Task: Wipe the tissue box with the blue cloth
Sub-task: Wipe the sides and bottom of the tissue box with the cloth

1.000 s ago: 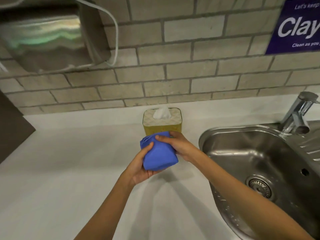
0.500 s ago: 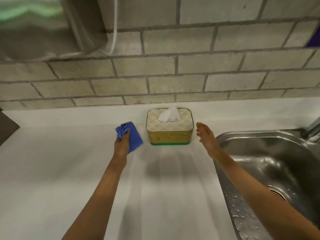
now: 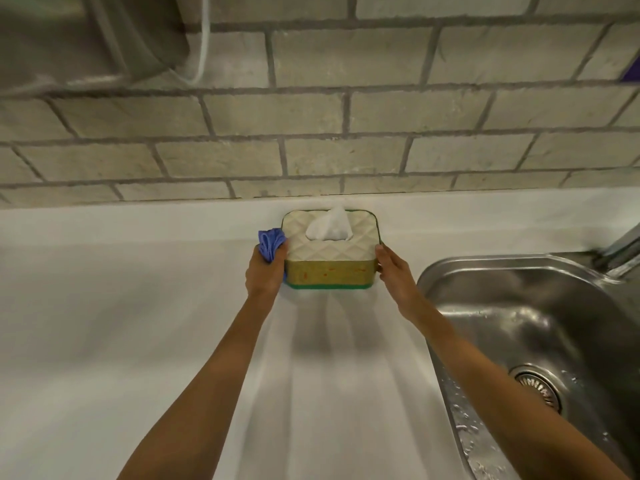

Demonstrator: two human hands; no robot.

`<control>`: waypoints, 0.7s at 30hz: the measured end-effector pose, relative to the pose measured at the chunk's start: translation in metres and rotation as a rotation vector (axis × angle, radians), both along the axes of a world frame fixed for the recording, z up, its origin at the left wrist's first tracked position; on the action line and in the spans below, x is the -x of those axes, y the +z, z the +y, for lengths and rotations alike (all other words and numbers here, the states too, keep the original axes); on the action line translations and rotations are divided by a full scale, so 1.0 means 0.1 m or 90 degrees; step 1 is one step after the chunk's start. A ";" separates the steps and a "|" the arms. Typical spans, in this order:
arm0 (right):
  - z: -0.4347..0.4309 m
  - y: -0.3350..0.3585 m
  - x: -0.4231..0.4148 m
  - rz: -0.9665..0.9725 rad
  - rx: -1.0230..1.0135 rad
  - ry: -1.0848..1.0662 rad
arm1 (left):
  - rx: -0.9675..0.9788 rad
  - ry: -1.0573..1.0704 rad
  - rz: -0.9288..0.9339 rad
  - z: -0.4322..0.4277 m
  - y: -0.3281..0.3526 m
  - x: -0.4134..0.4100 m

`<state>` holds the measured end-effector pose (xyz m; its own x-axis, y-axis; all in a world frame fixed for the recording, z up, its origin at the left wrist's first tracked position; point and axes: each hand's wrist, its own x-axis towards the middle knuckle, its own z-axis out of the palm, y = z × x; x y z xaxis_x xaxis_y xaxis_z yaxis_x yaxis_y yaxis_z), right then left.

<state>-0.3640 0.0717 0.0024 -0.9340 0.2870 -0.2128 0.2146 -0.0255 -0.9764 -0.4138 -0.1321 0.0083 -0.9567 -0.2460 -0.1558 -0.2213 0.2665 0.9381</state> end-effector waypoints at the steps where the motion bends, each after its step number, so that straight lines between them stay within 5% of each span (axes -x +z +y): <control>1: 0.00 0.00 -0.04 0.001 -0.002 0.005 | 0.018 0.003 0.003 0.00 0.00 -0.04; 8: 0.00 0.05 -0.50 -0.024 0.032 -0.008 | 0.112 -0.040 0.006 -0.07 0.03 -0.51; 21: -0.08 0.26 -1.58 -0.059 -0.129 -0.010 | 0.241 -0.154 -0.078 -0.35 0.31 -1.32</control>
